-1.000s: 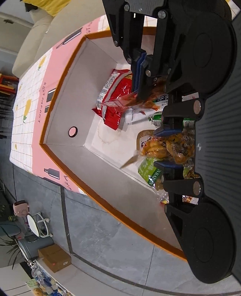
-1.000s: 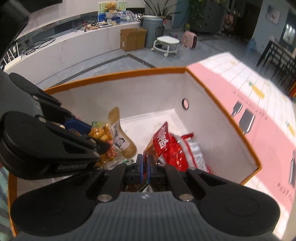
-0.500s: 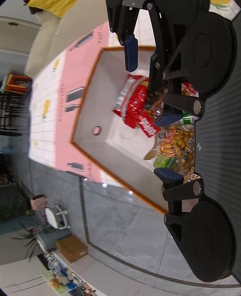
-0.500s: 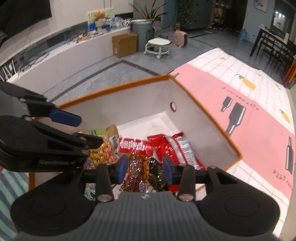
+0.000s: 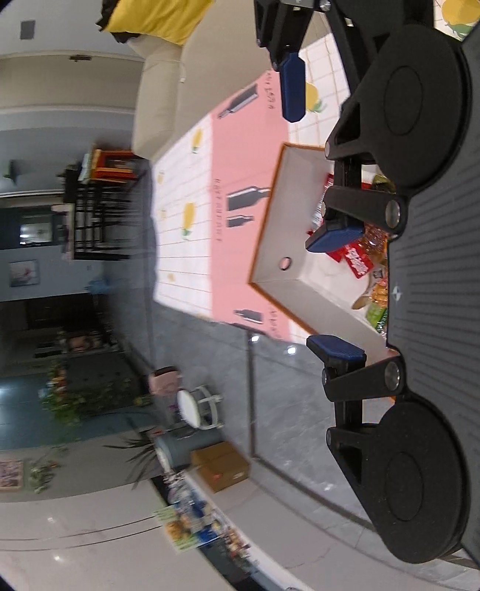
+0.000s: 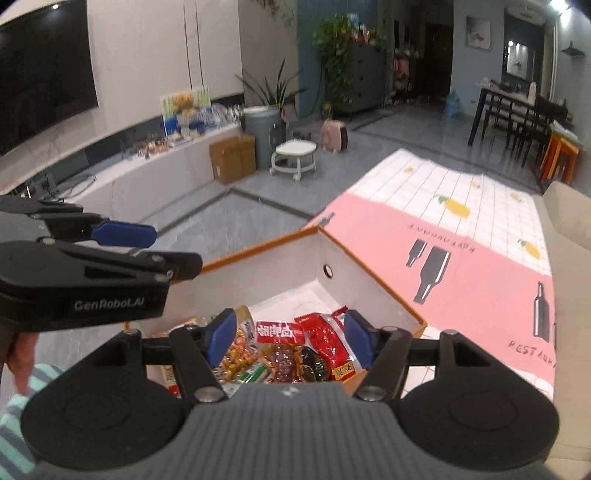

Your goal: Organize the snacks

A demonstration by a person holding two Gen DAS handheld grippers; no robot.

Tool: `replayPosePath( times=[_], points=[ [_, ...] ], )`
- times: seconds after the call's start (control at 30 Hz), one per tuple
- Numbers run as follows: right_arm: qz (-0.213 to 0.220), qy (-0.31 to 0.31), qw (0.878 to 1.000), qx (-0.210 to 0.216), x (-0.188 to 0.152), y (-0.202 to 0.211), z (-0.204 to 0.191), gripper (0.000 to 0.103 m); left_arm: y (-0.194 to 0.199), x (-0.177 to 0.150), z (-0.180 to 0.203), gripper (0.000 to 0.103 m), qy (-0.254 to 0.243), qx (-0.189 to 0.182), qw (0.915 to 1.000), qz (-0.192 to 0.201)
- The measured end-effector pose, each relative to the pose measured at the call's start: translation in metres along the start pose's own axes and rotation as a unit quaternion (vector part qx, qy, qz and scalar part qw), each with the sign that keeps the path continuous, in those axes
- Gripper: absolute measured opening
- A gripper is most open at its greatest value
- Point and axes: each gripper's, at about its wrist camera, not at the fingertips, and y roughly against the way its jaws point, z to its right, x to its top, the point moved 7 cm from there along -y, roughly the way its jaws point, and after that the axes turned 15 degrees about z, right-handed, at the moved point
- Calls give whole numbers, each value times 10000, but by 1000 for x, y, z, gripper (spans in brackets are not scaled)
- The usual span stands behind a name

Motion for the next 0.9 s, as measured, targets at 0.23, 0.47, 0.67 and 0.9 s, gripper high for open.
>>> replayPosePath(
  times=[0.23, 0.47, 0.67, 0.9],
  points=[
    [460, 63, 9987, -196, 2, 53, -11, 74, 35, 5, 21, 67, -296, 243, 9980, 502],
    [594, 63, 9967, -543, -11, 96, -9, 79, 57, -3, 31, 77, -444, 468, 9968, 479],
    [539, -203, 9953, -779, -25, 119, 1, 80, 75, -17, 37, 80, -553, 561, 9964, 324],
    [423, -243, 9954, -830, -42, 132, -2, 86, 80, -46, 42, 81, -381, 443, 9982, -128]
  ],
)
